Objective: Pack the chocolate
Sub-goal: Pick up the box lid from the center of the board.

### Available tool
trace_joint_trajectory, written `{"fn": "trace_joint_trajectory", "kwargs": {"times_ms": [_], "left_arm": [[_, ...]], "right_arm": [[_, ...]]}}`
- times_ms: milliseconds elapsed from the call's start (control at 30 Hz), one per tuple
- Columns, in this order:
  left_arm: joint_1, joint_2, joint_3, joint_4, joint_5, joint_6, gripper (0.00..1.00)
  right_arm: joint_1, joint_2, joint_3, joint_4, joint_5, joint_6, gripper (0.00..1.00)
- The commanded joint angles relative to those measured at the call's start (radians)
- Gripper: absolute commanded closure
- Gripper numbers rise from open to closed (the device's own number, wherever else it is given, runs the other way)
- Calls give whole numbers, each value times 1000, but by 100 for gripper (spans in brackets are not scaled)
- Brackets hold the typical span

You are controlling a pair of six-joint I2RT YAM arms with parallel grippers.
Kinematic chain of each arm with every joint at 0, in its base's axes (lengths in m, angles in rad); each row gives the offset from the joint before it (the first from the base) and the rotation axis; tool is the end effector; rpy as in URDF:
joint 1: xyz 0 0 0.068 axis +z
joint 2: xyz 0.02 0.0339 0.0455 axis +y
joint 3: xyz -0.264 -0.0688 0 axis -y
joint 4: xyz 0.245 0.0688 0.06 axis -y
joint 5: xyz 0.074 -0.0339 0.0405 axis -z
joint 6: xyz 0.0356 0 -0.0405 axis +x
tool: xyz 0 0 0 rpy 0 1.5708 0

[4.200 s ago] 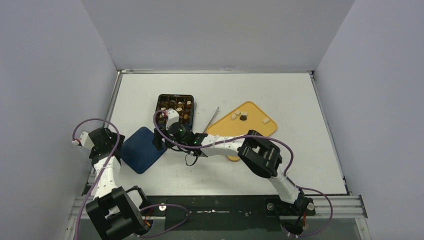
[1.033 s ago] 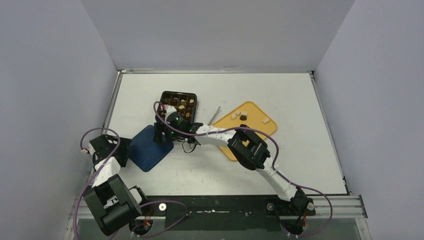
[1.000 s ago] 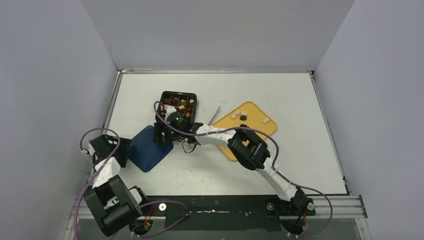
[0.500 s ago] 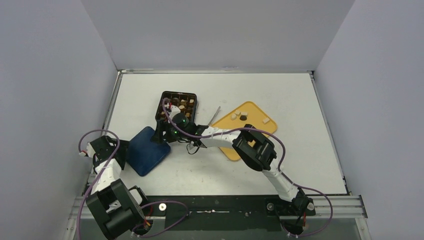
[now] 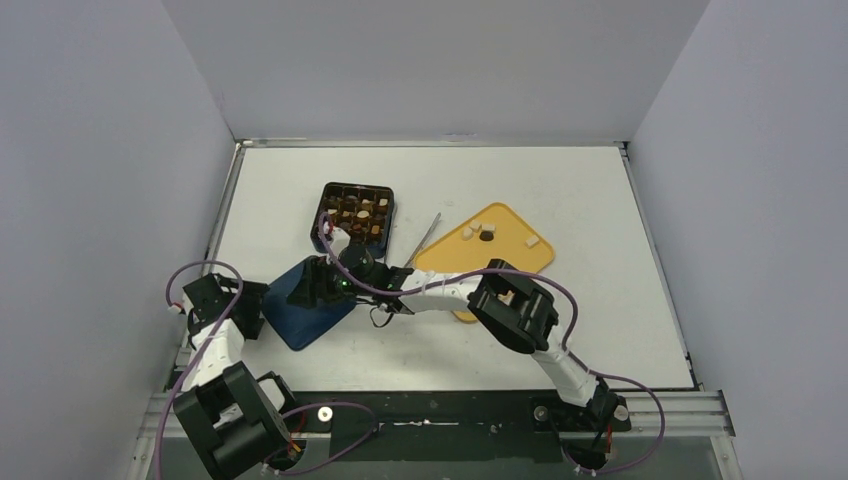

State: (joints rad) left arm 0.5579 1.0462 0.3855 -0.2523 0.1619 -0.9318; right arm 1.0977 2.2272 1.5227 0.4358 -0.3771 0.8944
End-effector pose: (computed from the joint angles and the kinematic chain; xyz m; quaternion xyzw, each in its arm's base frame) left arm 0.1598 0.0929 0.1527 -0.6202 0.7112 -0.1350 0.3021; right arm 0.2207 0.4599 0.1812 -0.1923 0.7658 0.5807 0.1985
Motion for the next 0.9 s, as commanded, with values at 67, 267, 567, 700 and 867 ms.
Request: {"fn": "trace_joint_trajectory", "kwargs": {"times_ms": [67, 267, 567, 700, 867], "left_arm": [[-6, -24, -27, -45, -2, 22, 36], [-9, -26, -50, -6, 10, 23, 51], [-10, 7, -50, -7, -2, 25, 55], [-10, 27, -49, -7, 16, 16, 57], [-9, 12, -60, -16, 20, 17, 58]], "right_arm": [[-44, -91, 93, -344, 339, -259, 32], [-70, 27, 193, -476, 341, -272, 32], [-80, 192, 378, -632, 297, -291, 39], [-49, 260, 493, -716, 233, -282, 39], [-29, 289, 568, -743, 110, -280, 51]]}}
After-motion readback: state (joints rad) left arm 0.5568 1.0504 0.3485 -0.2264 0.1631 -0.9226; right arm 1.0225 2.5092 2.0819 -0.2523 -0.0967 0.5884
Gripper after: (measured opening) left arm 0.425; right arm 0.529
